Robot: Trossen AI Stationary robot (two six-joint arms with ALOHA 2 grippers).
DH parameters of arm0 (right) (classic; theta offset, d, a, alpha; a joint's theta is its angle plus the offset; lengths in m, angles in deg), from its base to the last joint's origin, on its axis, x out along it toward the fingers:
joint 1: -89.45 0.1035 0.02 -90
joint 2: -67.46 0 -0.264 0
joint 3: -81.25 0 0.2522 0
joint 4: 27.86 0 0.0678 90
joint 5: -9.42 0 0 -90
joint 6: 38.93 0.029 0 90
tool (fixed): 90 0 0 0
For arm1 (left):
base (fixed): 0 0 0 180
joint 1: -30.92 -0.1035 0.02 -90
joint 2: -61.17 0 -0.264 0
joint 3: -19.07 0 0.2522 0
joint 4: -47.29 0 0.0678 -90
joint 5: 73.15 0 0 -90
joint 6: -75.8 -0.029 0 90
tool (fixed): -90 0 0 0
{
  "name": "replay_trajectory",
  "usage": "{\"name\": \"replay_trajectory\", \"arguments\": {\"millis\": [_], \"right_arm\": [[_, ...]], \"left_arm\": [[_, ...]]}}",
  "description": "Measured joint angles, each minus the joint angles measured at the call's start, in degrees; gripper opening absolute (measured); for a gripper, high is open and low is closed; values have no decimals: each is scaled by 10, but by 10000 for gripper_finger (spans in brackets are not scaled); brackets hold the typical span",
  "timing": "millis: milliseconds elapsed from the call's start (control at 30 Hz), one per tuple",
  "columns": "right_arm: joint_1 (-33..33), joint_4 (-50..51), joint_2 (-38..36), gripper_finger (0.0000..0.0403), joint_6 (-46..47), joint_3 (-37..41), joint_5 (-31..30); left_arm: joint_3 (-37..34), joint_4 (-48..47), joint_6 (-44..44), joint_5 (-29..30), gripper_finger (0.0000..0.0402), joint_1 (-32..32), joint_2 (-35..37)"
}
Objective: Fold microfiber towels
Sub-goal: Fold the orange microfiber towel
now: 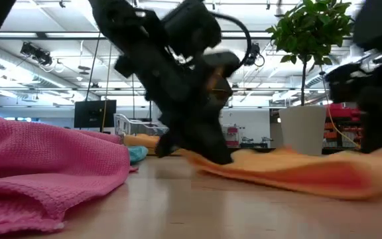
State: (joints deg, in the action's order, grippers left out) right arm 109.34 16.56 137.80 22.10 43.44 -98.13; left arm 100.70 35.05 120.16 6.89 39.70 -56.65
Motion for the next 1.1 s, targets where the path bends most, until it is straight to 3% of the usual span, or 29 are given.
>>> {"name": "replay_trajectory", "arguments": {"millis": [100,200,367,533,700,800,933,1000,1100], "right_arm": [[-103,60,-21,2,-133,-24,7],[-183,90,-50,2,-247,-85,7],[-227,201,-80,2,-299,-201,13],[-134,246,-97,2,-180,-228,45],[26,232,-78,2,59,-171,48],[105,167,-68,2,187,-127,50],[163,116,-65,2,286,-99,34],[168,120,-66,4,295,-99,12],[141,124,-73,10,254,-110,-18]], "left_arm": [[1,-14,22,-38,18,4,33],[17,6,-10,-39,25,-3,92],[22,-7,-143,38,8,-14,172],[22,-17,-232,58,15,-13,185],[22,-31,-231,73,11,-7,136],[22,-37,-174,88,6,-8,99],[22,-87,-22,88,30,-10,75],[22,-132,44,88,48,-10,74],[22,-163,77,87,78,-9,76]]}}
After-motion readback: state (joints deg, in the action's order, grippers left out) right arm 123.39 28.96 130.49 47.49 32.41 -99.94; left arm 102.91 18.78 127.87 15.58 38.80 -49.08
